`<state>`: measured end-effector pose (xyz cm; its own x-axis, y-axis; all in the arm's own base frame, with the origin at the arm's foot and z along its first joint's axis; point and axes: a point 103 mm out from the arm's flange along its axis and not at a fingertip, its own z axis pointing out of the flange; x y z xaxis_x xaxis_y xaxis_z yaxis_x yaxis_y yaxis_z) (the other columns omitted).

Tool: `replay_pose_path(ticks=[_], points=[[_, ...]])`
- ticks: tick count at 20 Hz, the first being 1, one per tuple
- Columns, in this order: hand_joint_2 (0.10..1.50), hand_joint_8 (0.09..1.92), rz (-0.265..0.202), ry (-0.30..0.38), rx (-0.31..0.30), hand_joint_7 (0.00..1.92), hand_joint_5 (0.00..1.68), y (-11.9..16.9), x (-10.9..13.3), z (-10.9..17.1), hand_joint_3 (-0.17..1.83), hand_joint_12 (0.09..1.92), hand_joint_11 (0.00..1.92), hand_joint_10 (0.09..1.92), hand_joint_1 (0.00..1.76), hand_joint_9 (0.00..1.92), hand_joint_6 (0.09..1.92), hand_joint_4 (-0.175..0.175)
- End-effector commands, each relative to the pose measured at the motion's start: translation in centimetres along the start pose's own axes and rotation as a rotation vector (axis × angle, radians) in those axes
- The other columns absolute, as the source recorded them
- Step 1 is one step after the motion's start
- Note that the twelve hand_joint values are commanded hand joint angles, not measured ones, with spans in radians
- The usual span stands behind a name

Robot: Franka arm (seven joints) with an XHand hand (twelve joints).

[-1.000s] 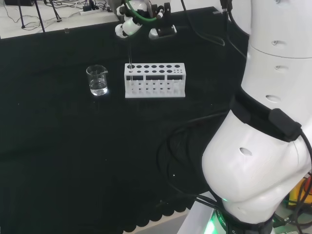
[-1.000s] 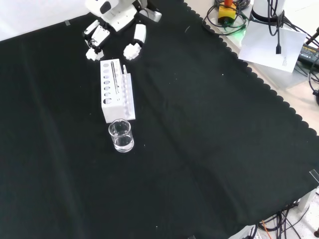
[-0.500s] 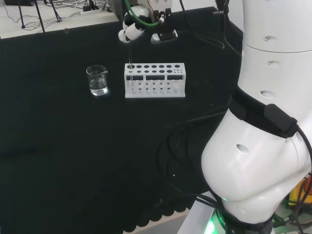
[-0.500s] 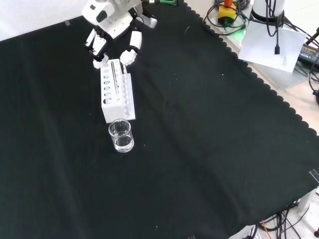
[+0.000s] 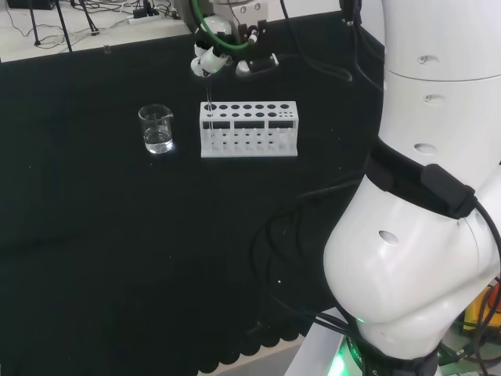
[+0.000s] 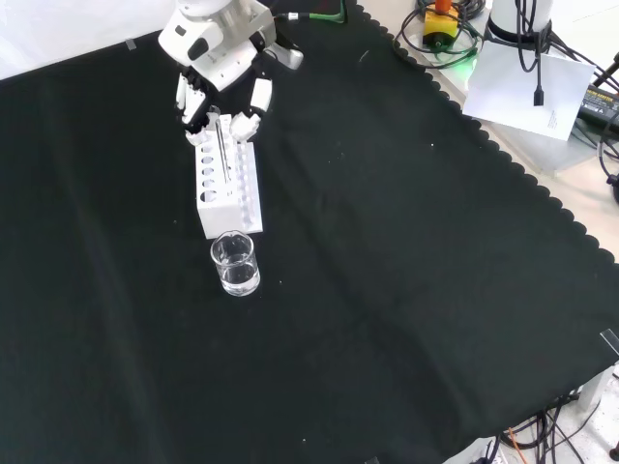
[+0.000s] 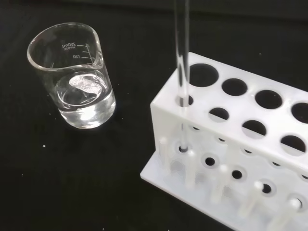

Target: Take the glass rod from the white test tube rack.

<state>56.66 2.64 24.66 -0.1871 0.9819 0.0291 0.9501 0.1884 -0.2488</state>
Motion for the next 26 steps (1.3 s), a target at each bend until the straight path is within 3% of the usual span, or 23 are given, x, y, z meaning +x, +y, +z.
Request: replay_pose_path(ticks=[1,11,14,17,22,26], points=[[0.94,1.51,-0.007,-0.03,-0.023,0.96,0.53,1.4,1.1,0.5,0.63,1.33,1.01,1.46,0.82,1.13,1.03,-0.175],[0.92,1.57,0.006,-0.042,-0.037,1.11,0.65,1.6,0.3,0.6,0.7,1.32,1.32,1.49,0.95,1.33,1.06,-0.175],[1.11,1.56,0.011,-0.06,-0.056,1.15,0.73,1.5,0.1,0.5,0.29,1.3,1.44,1.49,1.06,1.38,1.32,-0.175],[1.12,1.56,0.016,-0.059,-0.077,1.22,0.8,1.7,0.0,0.5,0.19,1.24,1.65,1.43,1.11,1.49,1.29,-0.175],[0.88,1.49,0.013,-0.051,-0.127,1.32,0.91,1.7,0.0,0.7,0.59,1.09,1.78,1.26,1.15,1.64,1.25,-0.175],[0.76,1.38,0.007,-0.034,-0.194,1.38,1.01,1.1,0.3,-0.4,0.7,1.02,1.75,1.13,1.18,1.68,1.12,-0.175]])
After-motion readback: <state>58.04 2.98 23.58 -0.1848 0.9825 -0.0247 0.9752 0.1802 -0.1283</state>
